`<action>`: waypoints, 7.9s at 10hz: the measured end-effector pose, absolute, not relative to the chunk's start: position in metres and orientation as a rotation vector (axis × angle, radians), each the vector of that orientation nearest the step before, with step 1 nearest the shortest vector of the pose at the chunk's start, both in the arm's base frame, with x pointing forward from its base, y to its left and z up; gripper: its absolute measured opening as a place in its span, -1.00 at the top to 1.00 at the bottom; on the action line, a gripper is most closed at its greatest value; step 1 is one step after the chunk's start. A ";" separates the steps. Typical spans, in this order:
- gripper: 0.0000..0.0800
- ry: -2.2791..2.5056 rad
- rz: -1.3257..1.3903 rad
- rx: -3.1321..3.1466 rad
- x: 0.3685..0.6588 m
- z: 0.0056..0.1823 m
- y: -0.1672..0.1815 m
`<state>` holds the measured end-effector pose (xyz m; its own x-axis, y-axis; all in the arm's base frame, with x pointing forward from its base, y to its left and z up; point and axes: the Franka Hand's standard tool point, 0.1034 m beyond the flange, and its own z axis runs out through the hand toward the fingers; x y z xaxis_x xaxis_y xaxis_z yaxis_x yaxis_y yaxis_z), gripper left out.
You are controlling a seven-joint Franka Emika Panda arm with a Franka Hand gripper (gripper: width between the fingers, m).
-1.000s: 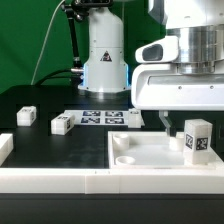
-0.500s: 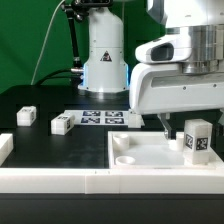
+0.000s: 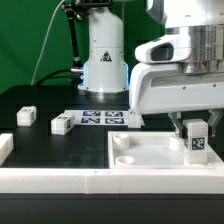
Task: Assemble one leg
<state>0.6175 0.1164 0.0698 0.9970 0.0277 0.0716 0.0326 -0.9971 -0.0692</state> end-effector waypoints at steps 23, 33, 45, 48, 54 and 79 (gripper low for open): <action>-0.62 1.072 -0.056 -2.816 0.616 0.069 0.127; -0.62 -0.236 -0.117 -3.094 0.618 0.071 0.122; 0.27 1.093 -0.103 -2.847 0.620 0.071 0.119; 0.27 1.602 -0.092 -2.557 0.619 0.071 0.120; 0.27 2.005 -0.023 -2.211 0.619 0.071 0.121; 0.27 0.751 -0.166 -2.986 0.618 0.070 0.109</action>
Offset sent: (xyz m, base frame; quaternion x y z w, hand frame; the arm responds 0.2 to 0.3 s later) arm -0.0046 -0.0061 0.0003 0.0065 0.0068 0.2584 0.9660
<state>0.6184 0.1090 0.0702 0.8756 -0.4746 0.0903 -0.4683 -0.8797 -0.0825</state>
